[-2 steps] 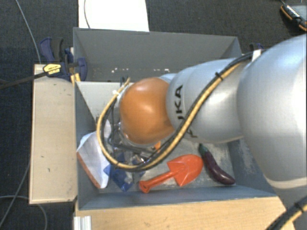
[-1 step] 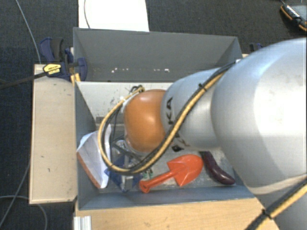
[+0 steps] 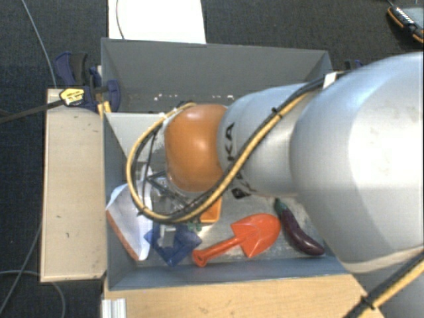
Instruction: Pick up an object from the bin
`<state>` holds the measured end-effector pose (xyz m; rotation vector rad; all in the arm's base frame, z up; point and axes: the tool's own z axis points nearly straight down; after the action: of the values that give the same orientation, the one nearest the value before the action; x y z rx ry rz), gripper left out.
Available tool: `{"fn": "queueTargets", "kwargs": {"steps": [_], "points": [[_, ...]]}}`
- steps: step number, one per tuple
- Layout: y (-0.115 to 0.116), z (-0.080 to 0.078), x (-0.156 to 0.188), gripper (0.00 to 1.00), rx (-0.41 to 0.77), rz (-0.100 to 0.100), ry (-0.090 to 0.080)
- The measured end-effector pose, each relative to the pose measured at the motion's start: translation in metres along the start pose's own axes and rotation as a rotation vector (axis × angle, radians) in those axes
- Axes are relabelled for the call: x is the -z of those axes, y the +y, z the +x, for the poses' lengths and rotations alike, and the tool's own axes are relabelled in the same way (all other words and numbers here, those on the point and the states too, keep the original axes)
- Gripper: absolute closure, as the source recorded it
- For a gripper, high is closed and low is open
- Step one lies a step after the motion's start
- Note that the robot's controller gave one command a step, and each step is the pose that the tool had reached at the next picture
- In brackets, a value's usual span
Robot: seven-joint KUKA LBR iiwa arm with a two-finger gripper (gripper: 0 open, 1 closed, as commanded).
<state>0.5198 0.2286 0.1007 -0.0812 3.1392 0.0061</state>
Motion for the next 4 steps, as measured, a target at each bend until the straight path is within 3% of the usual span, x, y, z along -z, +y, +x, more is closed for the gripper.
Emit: {"fn": "queueTargets", "kwargs": {"steps": [1,2,3,4], "points": [[0.023,-0.008,-0.03,0.0,0.335,0.0,-0.001],[0.026,0.028,-0.03,1.0,0.483,0.001,-0.001],[0.025,0.028,-0.03,1.0,0.482,0.001,-0.001],[0.025,0.03,-0.008,1.0,0.48,0.002,0.007]]}}
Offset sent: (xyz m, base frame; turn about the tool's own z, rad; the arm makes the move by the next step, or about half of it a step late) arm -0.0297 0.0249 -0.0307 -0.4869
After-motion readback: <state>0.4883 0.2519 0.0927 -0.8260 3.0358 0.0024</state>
